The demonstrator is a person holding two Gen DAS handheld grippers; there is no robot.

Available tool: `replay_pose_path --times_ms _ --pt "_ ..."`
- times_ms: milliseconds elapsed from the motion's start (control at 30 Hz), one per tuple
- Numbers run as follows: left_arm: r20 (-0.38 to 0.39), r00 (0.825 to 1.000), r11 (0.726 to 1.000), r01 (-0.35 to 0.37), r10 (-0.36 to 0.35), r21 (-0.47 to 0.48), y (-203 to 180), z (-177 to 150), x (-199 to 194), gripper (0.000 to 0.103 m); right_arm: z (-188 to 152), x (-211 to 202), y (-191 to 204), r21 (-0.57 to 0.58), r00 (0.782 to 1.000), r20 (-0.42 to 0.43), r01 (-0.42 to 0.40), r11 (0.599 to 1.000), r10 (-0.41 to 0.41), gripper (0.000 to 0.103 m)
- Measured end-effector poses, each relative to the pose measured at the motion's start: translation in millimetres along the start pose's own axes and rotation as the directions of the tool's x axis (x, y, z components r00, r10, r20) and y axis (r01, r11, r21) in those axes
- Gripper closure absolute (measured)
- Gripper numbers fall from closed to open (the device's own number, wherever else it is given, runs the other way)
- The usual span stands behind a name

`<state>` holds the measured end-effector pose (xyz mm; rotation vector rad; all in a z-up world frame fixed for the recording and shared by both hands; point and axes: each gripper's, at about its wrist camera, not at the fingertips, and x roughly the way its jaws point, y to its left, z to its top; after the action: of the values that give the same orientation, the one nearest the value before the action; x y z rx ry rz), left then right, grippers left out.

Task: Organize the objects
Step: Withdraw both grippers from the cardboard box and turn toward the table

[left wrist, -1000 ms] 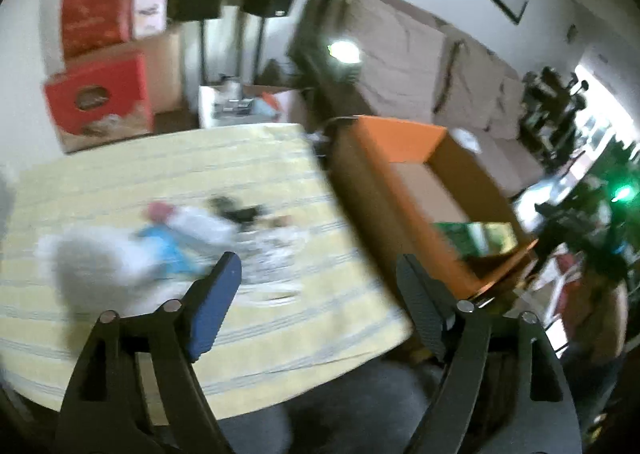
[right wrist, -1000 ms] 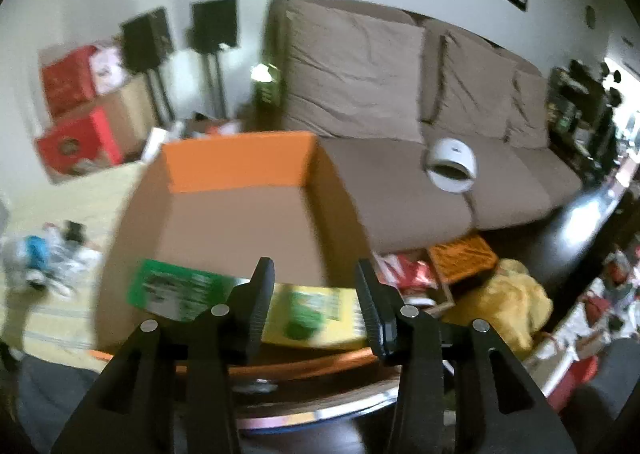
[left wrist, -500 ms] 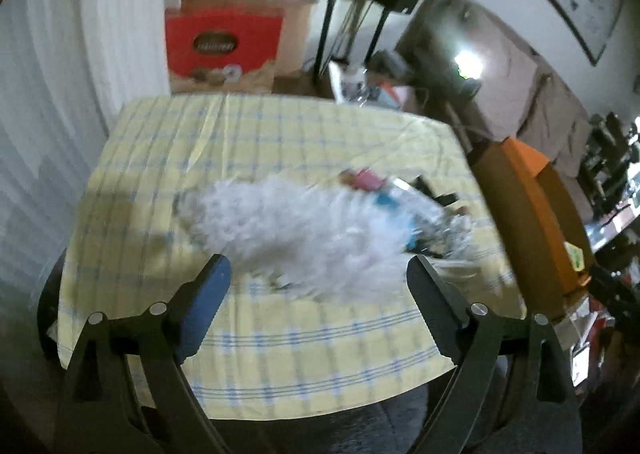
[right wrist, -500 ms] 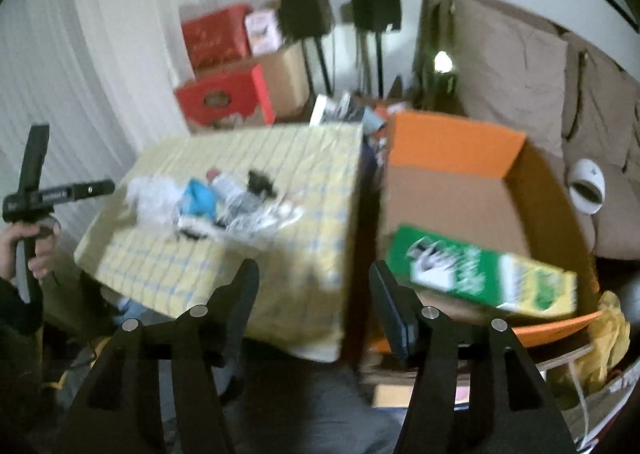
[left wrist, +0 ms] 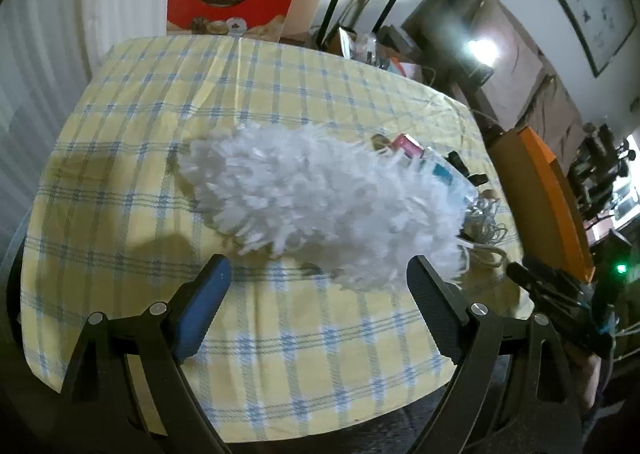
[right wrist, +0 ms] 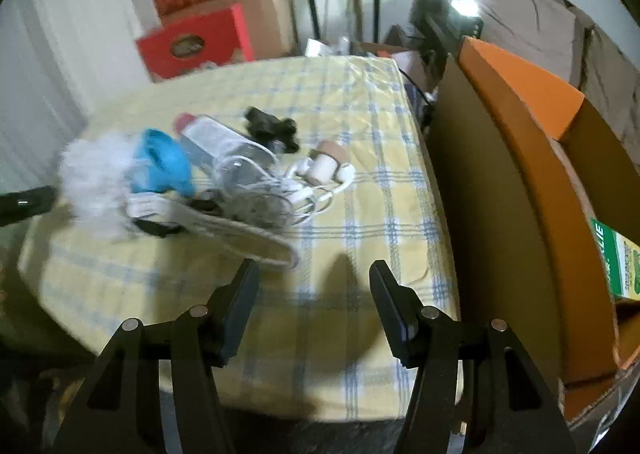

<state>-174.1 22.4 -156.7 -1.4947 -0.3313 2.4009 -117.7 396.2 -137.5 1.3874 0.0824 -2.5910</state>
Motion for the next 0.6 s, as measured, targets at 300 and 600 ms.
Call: replay_pose_path --times_ms 300,600 --pt "0.01 1.0 1.0 -0.013 0.013 -0.016 25 4 2 0.015 7 23 1 0.054 0.997 -0.009 -0.072 0.996 0.072 0.048" --pt "0.029 0.999 0.999 -0.027 0.028 -0.03 45 8 -1 0.015 5 21 -3 0.072 0.992 0.017 -0.129 0.989 0.128 0.081"
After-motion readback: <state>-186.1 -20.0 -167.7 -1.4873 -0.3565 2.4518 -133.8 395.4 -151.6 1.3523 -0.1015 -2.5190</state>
